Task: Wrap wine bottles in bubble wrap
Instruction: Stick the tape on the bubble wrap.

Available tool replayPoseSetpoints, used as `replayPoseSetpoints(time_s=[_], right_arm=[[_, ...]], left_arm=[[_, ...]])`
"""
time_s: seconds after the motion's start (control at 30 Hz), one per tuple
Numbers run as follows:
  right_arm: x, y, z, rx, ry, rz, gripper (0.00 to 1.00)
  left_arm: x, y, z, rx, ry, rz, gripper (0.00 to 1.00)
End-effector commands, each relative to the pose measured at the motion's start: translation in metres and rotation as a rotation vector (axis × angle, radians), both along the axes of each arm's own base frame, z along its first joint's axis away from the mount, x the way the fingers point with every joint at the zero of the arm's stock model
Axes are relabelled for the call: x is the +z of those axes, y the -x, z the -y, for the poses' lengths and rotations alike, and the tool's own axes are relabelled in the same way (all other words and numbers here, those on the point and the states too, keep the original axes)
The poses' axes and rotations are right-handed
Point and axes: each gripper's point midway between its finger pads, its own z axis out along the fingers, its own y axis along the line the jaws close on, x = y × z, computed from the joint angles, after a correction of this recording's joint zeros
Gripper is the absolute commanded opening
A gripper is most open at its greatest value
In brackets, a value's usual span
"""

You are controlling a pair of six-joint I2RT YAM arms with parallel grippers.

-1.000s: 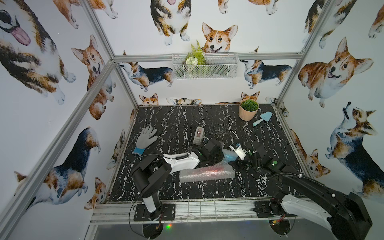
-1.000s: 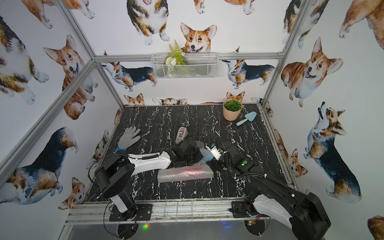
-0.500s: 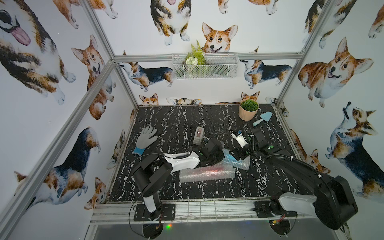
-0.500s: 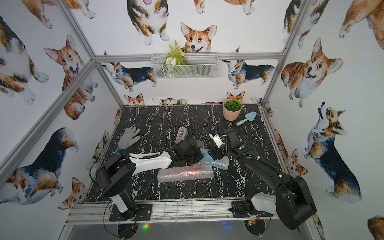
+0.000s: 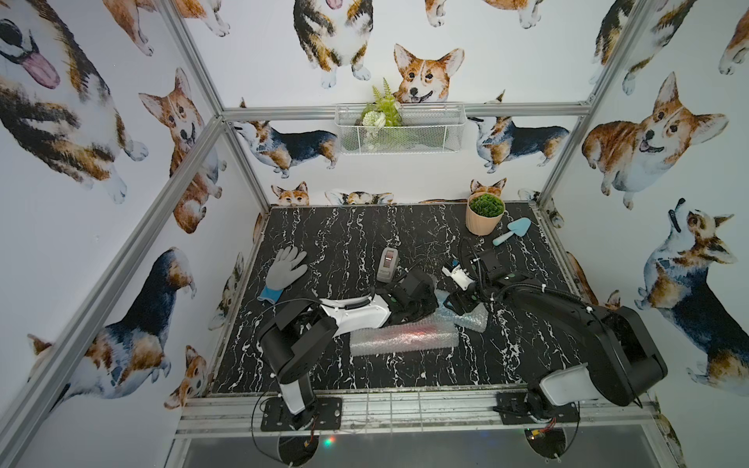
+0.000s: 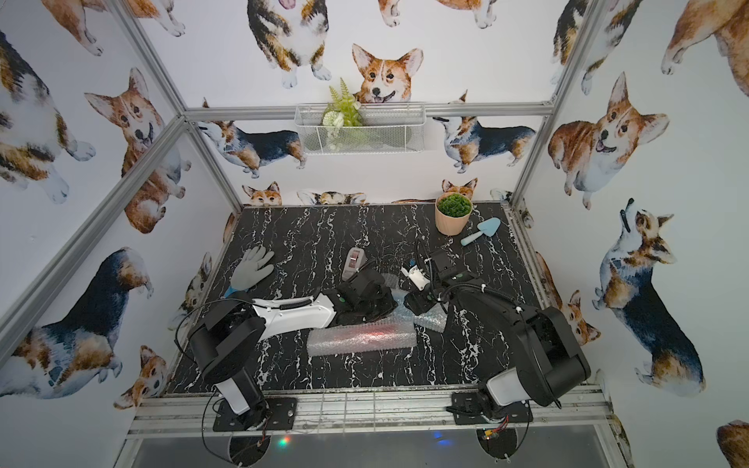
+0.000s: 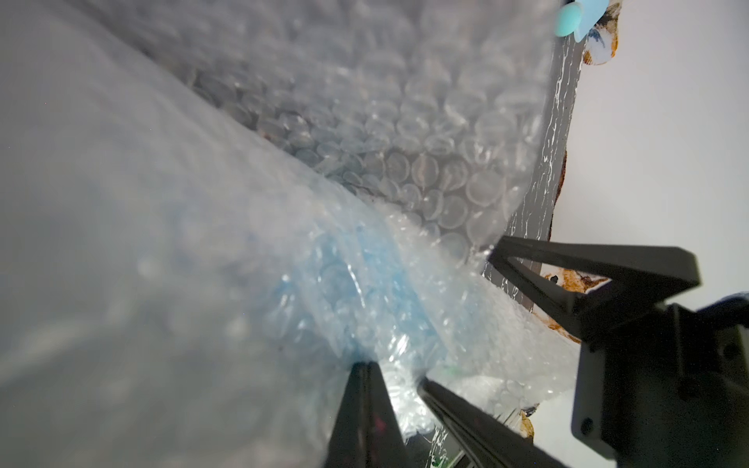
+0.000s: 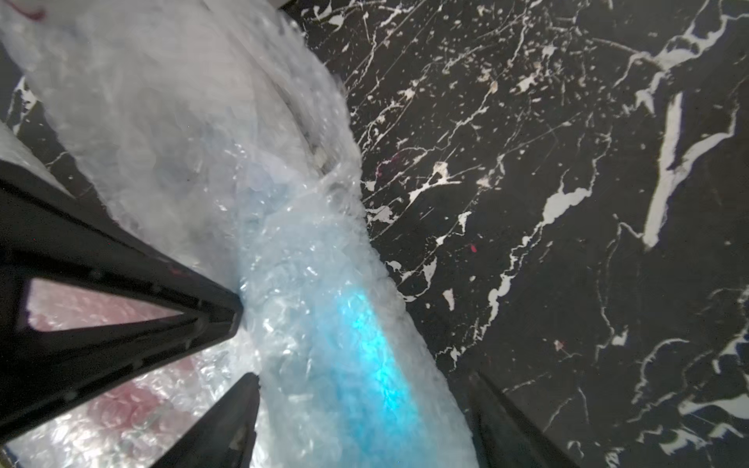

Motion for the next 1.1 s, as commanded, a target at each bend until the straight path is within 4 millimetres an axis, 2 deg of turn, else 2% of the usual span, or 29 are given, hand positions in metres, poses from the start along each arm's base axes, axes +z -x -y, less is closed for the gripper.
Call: replayPoseSetpoints(time_s=[0.0,0.23,0.53,0.67,0.83,0.93,1.07], right_arm=[[-0.007,-0.006,0.002,-0.005,0.046,-0.023,0.81],[-0.026,-0.003,0.009,-0.013,0.125,-0.107,0.79],[-0.036,0.001,0.015,-0.024,0.164,-0.149,0.79],[-0.033,-0.001,0.014,-0.035,0.142,-0.143,0.79],[-0.023,-0.003,0.001,-0.031,0.067,-0.166,0.77],[-0.026,-0.002,0.001,-0.031,0.063,-0.196,0.75],[-0.029,-0.001,0.003,-0.045,0.053,-0.230,0.73]], left_arm=[[-0.001,0.000,0.002,-0.007,0.002,-0.004,0.00],[0.001,-0.002,0.002,-0.014,0.000,0.004,0.00],[0.005,-0.004,-0.004,-0.018,-0.020,0.007,0.01],[0.002,-0.005,-0.008,-0.024,-0.039,0.011,0.06],[0.006,-0.009,-0.006,-0.041,-0.034,0.018,0.10],[0.007,-0.010,-0.008,-0.056,-0.052,0.028,0.13],[-0.001,-0.007,-0.015,-0.064,-0.081,0.016,0.15]])
